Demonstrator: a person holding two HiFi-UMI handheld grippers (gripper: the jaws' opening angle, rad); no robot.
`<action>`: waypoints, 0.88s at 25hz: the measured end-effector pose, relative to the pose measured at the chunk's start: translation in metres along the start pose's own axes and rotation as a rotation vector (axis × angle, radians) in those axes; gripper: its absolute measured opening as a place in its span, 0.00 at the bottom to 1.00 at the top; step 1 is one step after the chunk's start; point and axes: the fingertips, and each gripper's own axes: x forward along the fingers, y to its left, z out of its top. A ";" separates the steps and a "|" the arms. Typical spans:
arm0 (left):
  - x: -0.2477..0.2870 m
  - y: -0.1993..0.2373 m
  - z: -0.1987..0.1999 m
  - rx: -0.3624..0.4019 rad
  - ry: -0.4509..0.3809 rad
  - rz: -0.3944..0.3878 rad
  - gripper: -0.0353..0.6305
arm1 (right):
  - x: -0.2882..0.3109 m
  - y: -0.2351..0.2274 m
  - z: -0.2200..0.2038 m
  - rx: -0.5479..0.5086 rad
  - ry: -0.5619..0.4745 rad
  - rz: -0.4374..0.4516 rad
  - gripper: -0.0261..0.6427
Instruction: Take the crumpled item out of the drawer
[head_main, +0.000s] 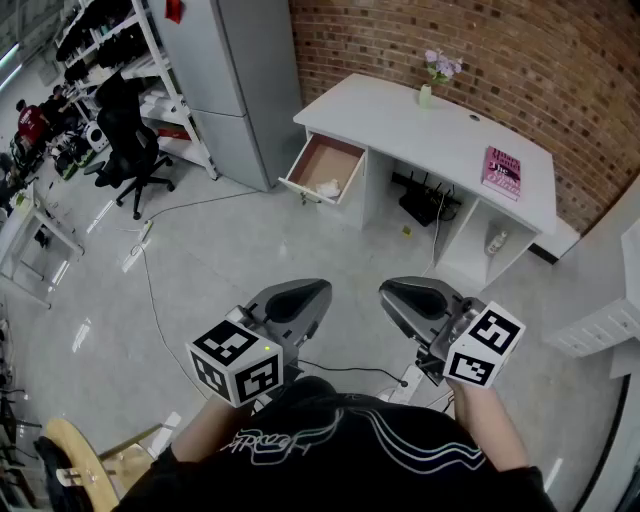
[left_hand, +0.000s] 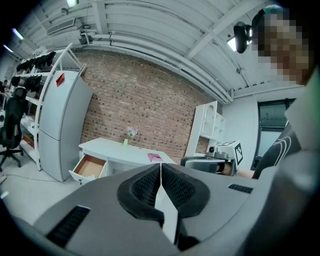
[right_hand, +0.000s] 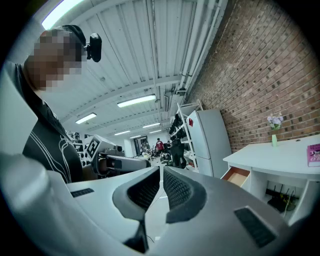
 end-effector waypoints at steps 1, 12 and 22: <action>0.001 0.001 0.000 0.001 0.002 -0.001 0.09 | 0.001 -0.001 0.000 -0.002 0.001 -0.002 0.12; 0.013 0.028 -0.005 -0.015 0.015 -0.019 0.09 | 0.020 -0.022 -0.004 0.003 0.004 -0.045 0.12; 0.071 0.133 0.001 -0.069 0.033 -0.040 0.09 | 0.094 -0.106 -0.012 0.036 0.056 -0.057 0.12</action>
